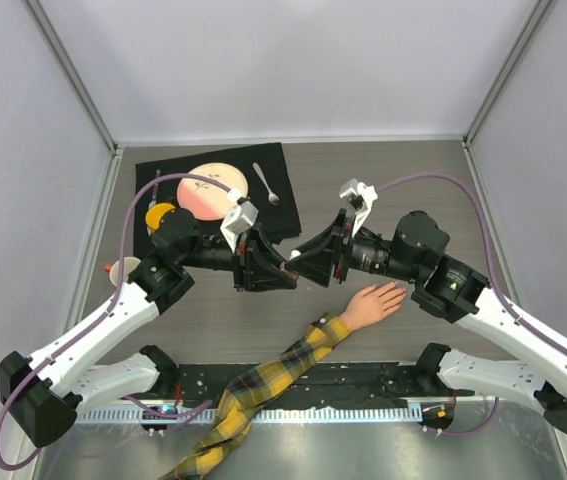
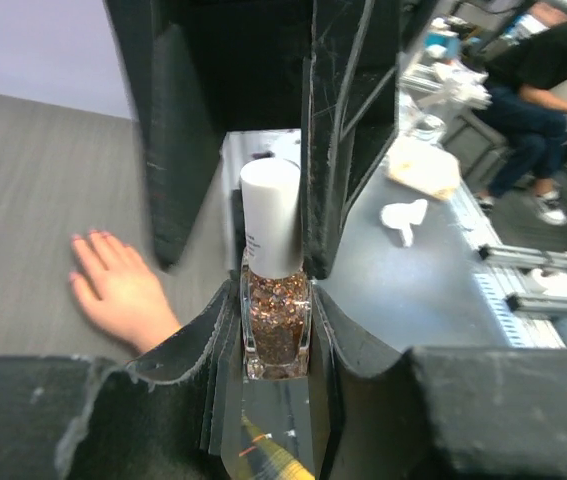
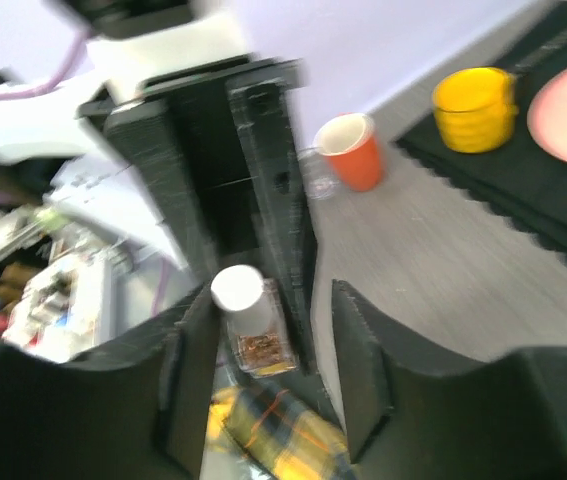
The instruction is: Paint the nails
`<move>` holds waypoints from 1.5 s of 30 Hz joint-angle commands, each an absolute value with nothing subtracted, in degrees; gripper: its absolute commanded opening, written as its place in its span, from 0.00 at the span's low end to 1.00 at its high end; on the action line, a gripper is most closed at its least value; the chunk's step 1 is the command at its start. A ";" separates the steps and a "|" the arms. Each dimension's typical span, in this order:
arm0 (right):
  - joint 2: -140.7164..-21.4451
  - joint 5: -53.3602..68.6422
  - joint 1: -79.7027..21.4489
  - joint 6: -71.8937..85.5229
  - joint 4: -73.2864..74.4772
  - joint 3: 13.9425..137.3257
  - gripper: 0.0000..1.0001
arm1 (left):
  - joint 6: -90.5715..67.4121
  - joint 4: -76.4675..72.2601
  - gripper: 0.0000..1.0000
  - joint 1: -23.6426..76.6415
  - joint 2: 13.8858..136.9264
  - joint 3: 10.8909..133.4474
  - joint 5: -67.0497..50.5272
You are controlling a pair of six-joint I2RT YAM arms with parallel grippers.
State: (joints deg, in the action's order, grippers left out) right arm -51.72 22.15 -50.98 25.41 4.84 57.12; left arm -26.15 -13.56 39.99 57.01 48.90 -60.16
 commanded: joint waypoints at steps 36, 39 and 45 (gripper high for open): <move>-59.44 5.23 -66.03 9.29 14.53 67.36 0.01 | -23.33 -20.51 0.00 40.52 52.37 48.88 -61.12; -52.56 31.32 -55.58 15.77 2.12 56.96 0.01 | -40.23 -39.62 0.00 40.52 55.44 46.49 -68.81; -52.65 32.54 -49.31 21.62 1.31 56.16 0.01 | -36.75 -33.25 0.00 40.52 55.55 47.64 -66.98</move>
